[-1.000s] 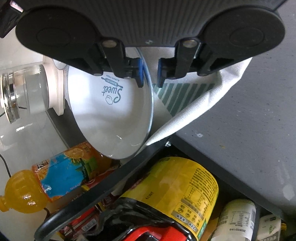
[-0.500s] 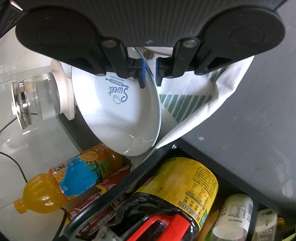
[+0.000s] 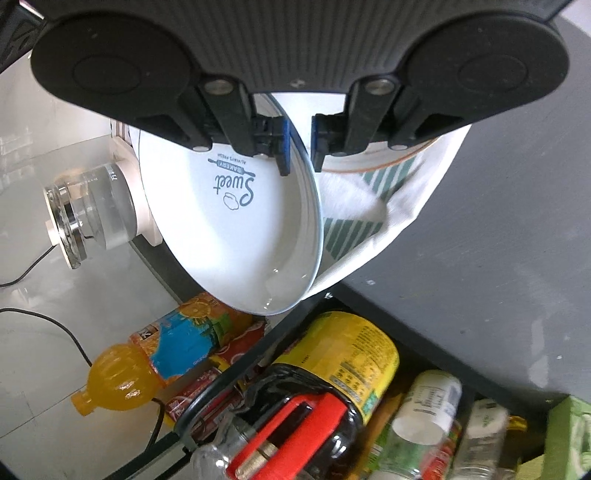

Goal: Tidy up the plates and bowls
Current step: 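Lift the 'Sweet' plate with both grippers toward the flower-pattern plate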

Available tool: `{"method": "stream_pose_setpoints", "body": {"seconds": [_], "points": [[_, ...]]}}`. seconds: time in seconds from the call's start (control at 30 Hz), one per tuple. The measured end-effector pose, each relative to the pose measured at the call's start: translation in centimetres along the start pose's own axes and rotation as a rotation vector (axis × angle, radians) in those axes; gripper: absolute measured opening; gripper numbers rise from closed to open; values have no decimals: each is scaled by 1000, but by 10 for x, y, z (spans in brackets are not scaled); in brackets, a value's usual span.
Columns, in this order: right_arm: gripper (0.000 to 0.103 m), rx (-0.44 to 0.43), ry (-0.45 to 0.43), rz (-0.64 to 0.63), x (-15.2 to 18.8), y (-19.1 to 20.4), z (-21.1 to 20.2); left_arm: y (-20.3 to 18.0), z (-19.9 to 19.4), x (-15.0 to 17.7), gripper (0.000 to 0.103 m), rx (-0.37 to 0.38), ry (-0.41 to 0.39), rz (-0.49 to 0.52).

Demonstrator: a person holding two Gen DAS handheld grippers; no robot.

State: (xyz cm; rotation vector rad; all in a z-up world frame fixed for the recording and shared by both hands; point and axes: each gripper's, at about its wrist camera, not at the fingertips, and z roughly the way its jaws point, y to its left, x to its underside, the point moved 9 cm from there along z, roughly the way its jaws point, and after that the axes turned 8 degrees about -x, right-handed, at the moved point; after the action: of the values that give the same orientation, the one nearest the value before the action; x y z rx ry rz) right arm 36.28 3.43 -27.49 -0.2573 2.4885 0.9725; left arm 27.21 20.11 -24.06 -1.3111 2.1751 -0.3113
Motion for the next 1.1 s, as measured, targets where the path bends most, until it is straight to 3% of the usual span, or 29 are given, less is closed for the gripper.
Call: {"method": "stream_pose_setpoints", "body": {"seconds": [0.5,1.1], "points": [[11,-8,4,-102,40,11,-39,19,-46,39,8,-38,-42,39],[12,19,62,-204,87,3,-64,47,-61,88,8,-91,-9,45]]}}
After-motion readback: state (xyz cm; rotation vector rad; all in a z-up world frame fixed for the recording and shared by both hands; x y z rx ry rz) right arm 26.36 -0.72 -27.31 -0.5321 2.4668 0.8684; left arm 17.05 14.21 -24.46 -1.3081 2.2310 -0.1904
